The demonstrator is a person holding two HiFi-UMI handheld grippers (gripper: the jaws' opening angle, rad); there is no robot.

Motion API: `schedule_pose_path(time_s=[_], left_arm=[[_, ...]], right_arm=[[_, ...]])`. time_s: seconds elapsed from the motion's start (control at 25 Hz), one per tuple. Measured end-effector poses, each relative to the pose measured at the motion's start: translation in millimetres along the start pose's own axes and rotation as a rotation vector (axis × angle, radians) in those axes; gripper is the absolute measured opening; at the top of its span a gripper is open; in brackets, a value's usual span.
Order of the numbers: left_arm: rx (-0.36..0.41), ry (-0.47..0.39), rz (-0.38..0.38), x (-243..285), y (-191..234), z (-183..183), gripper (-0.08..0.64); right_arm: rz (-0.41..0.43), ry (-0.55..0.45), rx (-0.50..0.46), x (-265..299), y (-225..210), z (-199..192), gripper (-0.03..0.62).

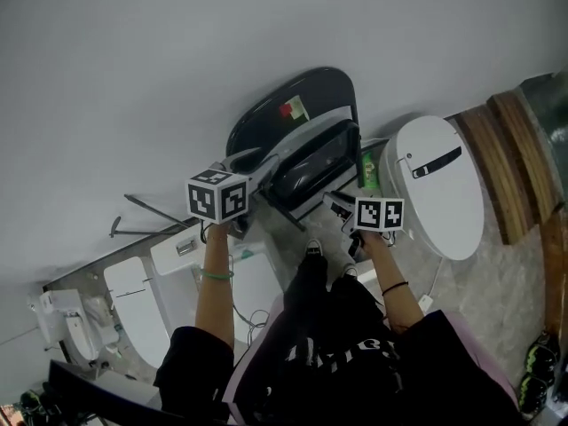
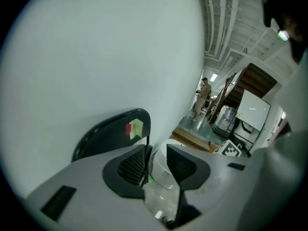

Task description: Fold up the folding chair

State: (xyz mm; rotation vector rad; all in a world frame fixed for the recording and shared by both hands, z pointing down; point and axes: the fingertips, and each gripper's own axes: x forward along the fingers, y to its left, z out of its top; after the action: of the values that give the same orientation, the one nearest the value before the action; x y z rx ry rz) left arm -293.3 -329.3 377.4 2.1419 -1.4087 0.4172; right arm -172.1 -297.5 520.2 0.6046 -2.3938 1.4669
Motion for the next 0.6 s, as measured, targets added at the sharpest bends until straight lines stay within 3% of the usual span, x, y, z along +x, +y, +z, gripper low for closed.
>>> schedule_pose_path(time_s=[0.2,0.36,0.6], left_arm=[[-0.109,-0.019,-0.042,-6,-72,-50,0.139],[-0.165,0.003,0.005,-11,-110,-97,0.061],[-0.257,0.043,0.024,-25,-146,-163,0.005]], right_arm=[[-0.001,0.006,-0.066,-50,10,-24,0.11],[0.012,0.014,-0.088,-75,17,-44,0.097],[0.049,0.0,-0.039,-89,34,-68,0.083]])
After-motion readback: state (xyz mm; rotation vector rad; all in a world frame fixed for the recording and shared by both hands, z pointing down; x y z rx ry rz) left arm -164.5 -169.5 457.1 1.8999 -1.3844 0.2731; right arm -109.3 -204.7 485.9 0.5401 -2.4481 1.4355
